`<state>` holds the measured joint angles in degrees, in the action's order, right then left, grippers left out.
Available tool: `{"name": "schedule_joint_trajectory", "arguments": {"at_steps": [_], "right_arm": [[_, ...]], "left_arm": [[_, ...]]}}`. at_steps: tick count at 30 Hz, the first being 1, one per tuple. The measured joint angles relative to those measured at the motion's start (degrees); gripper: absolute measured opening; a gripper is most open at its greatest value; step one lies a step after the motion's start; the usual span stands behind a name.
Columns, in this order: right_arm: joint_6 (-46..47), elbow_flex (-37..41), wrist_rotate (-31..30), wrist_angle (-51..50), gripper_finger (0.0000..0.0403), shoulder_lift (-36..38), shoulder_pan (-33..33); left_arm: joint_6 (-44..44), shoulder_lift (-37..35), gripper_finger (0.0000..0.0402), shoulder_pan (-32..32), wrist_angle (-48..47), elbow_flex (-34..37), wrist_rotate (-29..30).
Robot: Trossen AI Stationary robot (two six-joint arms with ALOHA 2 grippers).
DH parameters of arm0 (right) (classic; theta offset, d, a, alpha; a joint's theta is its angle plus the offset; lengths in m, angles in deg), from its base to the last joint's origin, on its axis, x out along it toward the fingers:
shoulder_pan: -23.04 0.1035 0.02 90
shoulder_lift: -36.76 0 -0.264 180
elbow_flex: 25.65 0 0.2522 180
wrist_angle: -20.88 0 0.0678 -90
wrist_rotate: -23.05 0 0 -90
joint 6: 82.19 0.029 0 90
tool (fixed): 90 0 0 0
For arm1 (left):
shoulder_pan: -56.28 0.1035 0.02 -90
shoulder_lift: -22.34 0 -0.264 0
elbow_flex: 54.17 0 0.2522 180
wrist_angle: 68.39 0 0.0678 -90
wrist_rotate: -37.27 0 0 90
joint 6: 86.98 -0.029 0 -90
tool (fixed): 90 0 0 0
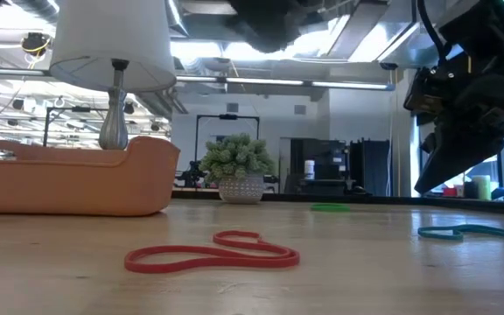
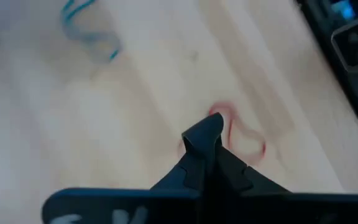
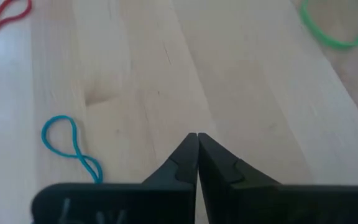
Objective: Pick and place rubber bands into bin
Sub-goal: Put the black rubber band into the orange bin
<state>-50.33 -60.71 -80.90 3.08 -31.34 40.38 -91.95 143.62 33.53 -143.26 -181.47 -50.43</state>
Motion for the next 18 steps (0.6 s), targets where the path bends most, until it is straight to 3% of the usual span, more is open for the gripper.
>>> {"name": "schedule_joint_trajectory", "arguments": {"at_steps": [4, 8, 18], "right_arm": [[-0.44, 0.0, 0.02, -0.03, 0.0016, 0.0, 0.04], [0.87, 0.0, 0.01, -0.07, 0.0016, 0.0, 0.12], [1.55, 0.0, 0.01, -0.06, 0.0016, 0.0, 0.18]], "left_arm": [[3.85, -6.85, 0.0003, 0.97, -4.25, 3.5, 3.09], [7.05, -16.0, 0.0003, 2.57, -3.59, 12.1, 4.85], [19.83, -43.67, 0.0002, 9.3, 3.11, 48.72, 7.52]]}}
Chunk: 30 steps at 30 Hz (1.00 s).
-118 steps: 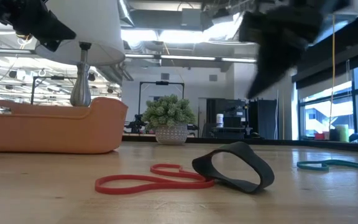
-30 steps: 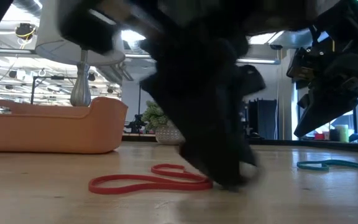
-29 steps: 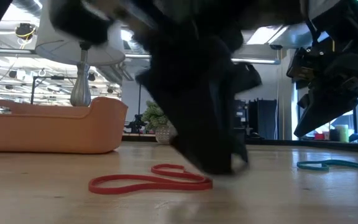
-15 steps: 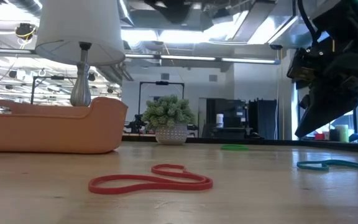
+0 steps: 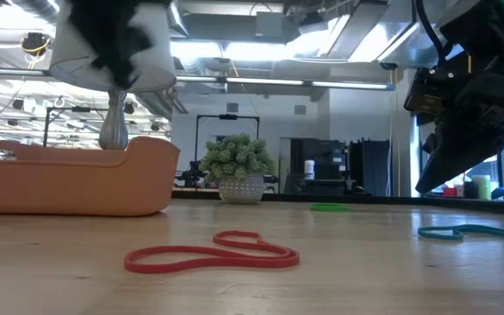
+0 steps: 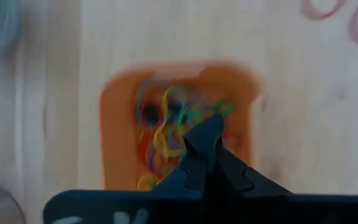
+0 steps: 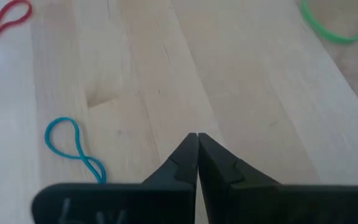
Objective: Pick and place rubber bands into bin
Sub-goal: Put the black rubber band into the orange bin
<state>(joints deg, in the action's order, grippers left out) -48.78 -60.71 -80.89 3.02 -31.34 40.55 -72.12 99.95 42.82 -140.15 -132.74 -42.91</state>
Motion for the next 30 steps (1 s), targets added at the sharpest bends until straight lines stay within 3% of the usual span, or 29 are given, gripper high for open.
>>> {"name": "schedule_joint_trajectory", "arguments": {"at_steps": [6, 11, 17, 25, 30], "right_arm": [[-0.74, 0.0, -0.02, 0.11, 0.0016, 0.0, -0.02], [-3.57, 0.0, -0.24, 0.55, 0.0016, 0.0, -0.05], [-8.2, 0.0, -4.39, 1.53, 0.0016, 0.0, -0.63], [-10.22, 0.0, -4.48, 1.75, 0.0016, 0.0, -3.14], [-11.41, 0.0, -4.48, 1.75, 0.0016, 0.0, -4.24]], "left_arm": [[8.45, -13.81, 0.0002, 4.89, 5.92, 19.66, -0.23], [9.95, -16.08, 0.0003, 7.36, 12.23, 29.5, -4.85], [10.04, -9.94, 0.0003, 7.59, 17.83, 30.3, -6.68], [11.79, 2.57, 0.0003, 7.59, 18.17, 27.93, -6.9], [12.71, 5.26, 0.0015, 7.59, 17.71, 27.62, -7.23]]}}
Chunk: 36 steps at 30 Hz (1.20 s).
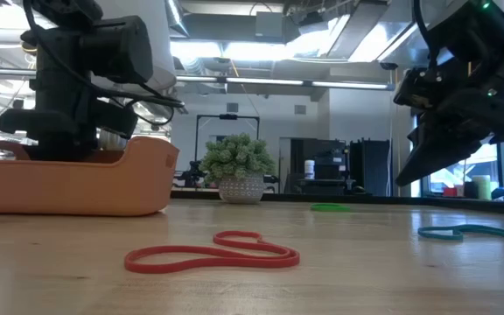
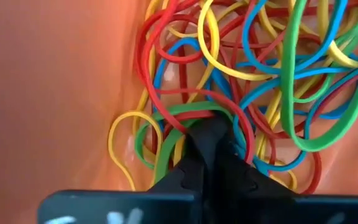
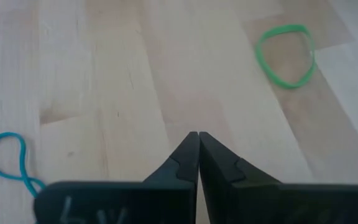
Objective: Pick and place rubber bands into bin
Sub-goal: Put the black rubber band into the orange bin
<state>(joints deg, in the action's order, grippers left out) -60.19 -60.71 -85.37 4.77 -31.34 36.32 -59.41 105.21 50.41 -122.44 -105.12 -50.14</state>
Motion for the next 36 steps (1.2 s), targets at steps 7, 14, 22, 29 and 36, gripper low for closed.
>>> {"name": "schedule_joint_trajectory", "arguments": {"at_steps": [7, 14, 22, 29, 36], "right_arm": [[-0.23, 0.0, 0.0, 0.0, 0.0016, 0.0, -0.16], [-0.2, 0.0, 0.0, 0.0, 0.0016, 0.0, -0.16], [-0.03, 0.0, 0.0, -0.02, 0.0016, 0.0, -0.13], [0.16, 0.0, 0.0, -0.04, 0.0016, 0.0, -0.13], [0.19, 0.0, 0.0, -0.04, 0.0016, 0.0, -0.13]], "left_arm": [[0.47, -0.91, 0.0074, -0.14, -4.81, -4.79, -0.79], [0.25, -0.96, 0.0121, -0.13, -10.2, -9.86, -0.1], [1.18, -0.98, 0.0135, -0.13, -16.62, -12.19, 0.77], [1.29, -2.62, 0.0121, -0.13, -22.14, -13.89, 1.97], [2.49, -9.94, 0.0059, -0.48, -22.25, -14.1, 2.71]]}}
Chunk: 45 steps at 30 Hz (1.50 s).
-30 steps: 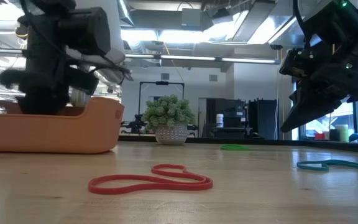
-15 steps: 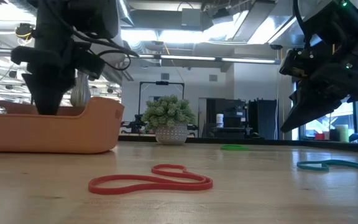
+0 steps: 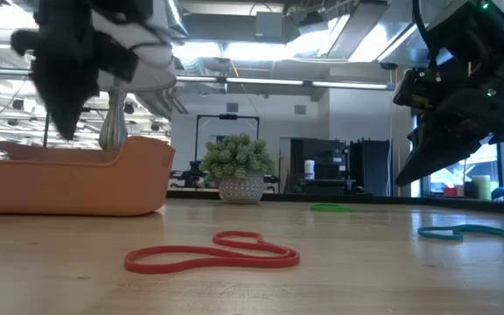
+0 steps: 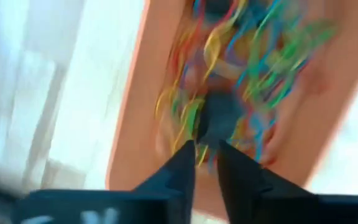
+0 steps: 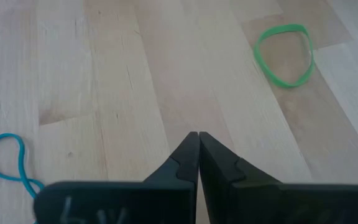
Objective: Pick and place rubber bands into bin
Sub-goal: Put the black rubber band into the orange bin
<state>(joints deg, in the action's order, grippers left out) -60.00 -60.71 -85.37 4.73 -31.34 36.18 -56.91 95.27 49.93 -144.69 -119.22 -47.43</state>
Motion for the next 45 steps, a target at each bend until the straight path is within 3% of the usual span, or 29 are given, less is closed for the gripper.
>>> {"name": "schedule_joint_trajectory", "arguments": {"at_steps": [4, 9, 13, 18, 23, 32, 38, 45], "right_arm": [[0.0, 0.0, 0.0, 0.0, 0.0016, 0.0, 0.0], [-0.27, 0.0, 0.0, 0.13, 0.0016, 0.0, 0.0], [-0.28, -0.39, 0.27, 0.05, 0.0016, 0.0, 0.0], [6.28, -7.46, 8.99, -19.82, 0.0005, -0.06, 2.31], [17.29, -15.78, 9.04, -37.58, 0.0003, -0.09, 10.64], [35.31, -23.01, 9.19, -40.58, 0.0001, -3.29, 31.01], [43.56, -28.7, 12.67, -41.38, 0.0001, -11.76, 39.23], [40.88, -40.97, 13.63, -49.03, 0.0001, -25.89, 43.1]], "left_arm": [[-2.91, -5.99, 0.0008, -3.97, 7.45, 0.02, 5.07], [-6.23, -10.37, 0.0002, -9.4, 13.79, 0.0, 15.76], [-6.45, -11.02, 0.0002, -11.78, 14.99, 0.0, 19.86], [-6.91, -10.69, 0.0003, -12.41, 14.93, 0.02, 22.32], [-7.89, -10.72, 0.0002, -12.41, 14.95, 0.02, 23.34], [-7.92, -10.72, 0.0002, -12.41, 14.95, 0.02, 24.96], [-7.83, -10.72, 0.0002, -12.41, 14.95, 0.02, 25.26], [-7.85, -10.72, 0.0002, -12.41, 14.96, 0.04, 26.61]]}}
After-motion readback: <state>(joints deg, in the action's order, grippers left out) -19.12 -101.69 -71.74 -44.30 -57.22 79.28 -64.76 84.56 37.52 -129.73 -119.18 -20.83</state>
